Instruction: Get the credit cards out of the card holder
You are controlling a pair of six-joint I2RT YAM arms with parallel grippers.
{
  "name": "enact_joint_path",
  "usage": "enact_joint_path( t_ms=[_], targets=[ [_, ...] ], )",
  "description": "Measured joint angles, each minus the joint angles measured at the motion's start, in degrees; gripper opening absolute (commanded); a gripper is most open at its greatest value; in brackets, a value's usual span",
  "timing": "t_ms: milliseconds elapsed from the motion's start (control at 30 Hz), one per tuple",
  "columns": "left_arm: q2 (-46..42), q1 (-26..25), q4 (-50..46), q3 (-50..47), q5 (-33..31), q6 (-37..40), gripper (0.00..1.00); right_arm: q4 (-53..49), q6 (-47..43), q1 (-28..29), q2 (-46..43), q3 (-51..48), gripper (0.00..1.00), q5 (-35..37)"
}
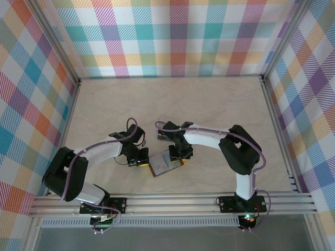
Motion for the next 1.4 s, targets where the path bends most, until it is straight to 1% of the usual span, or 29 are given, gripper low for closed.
enact_joint_path(
  t_ms=[100,267,433,500,567,700,867,1167,1300,1400],
  targets=[
    [-0.44,-0.28,-0.17,0.13,0.02,-0.2,0.06,0.04,0.44,0.04,-0.55,-0.57,0.42,-0.72],
    [-0.2,-1.16,-0.13,0.28,0.04,-0.44,0.02,-0.68,0.9,0.15,-2.14,-0.81,0.45,-0.63],
    [2.25,-1.46,0.31,0.33,0.04,-0.63,0.02,-0.76,1.03,0.15,-3.87,-0.42,0.44,-0.92],
    [2.62,-1.88,0.33,0.33,0.07,-0.94,0.02,-0.57,1.05,0.22,-4.24,-0.09,0.43,-1.7],
    [2.67,-2.21,0.37,0.33,0.04,-1.29,0.02,0.24,1.07,0.28,-4.5,0.11,0.4,-3.19],
    [2.89,-2.34,0.37,0.33,0.02,-1.51,0.01,3.8,1.38,0.33,-5.07,0.11,0.3,-8.28],
    [3.37,-2.34,0.24,0.44,-0.11,-1.51,0.0,9.92,2.62,0.37,-5.09,-0.02,0.24,-15.13],
    [0.22,-2.86,0.31,2.08,0.52,-3.32,0.0,15.69,2.78,0.37,-0.81,-0.02,0.22,-21.18],
    [0.2,-4.31,0.44,2.93,0.85,-4.37,0.0,15.82,2.73,0.37,0.55,-0.07,0.22,-21.03],
    [1.75,-5.27,0.79,3.34,1.14,-4.83,0.0,15.52,2.56,0.37,0.61,-0.07,0.22,-20.33]
  ],
)
